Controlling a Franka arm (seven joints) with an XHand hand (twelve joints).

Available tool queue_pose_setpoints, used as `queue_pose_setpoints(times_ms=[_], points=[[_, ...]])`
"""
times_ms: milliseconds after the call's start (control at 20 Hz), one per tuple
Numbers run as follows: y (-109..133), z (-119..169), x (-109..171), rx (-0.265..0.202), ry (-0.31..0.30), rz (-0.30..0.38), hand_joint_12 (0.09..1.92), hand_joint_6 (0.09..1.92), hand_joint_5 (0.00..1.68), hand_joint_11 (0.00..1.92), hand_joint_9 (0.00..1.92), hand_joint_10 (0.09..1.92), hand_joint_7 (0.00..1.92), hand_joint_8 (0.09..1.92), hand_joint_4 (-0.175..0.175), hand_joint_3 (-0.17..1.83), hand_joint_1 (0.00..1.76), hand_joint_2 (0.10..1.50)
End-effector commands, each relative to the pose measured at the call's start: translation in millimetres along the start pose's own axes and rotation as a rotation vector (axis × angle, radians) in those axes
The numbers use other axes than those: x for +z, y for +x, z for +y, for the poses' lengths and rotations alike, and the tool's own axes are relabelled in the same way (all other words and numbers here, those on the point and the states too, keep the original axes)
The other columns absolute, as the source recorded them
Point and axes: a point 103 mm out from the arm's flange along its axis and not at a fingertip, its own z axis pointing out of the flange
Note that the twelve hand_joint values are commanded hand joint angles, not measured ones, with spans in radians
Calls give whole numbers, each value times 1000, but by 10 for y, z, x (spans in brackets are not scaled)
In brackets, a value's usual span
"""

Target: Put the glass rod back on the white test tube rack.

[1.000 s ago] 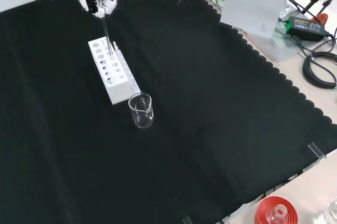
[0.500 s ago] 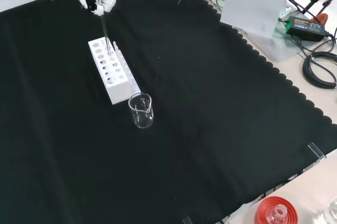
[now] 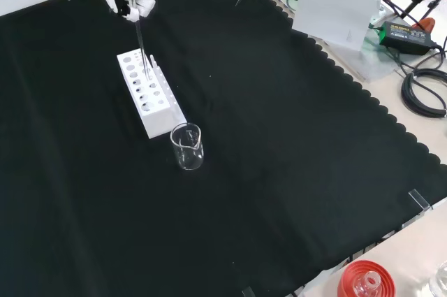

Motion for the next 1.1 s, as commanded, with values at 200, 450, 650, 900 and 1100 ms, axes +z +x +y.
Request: queue_pose_setpoints(times_ms=[200,450,650,900,1100], points=[[-20,112,174,-7,47,-13,723,771,1124,1534,1650,555,1299,891,-175,768,1321,634],[-113,69,165,2,34,7,723,771,1124,1535,1650,554,1299,891,-175,768,1321,634],[-128,157,249,-9,42,5,723,771,1124,1535,1650,554,1299,891,-175,767,1321,635],[-96,303,358,-34,59,-13,723,771,1124,1535,1650,554,1299,891,-175,767,1321,635],[-63,407,387,-43,70,-38,723,771,1124,1535,1650,554,1299,891,-175,767,1321,634]])
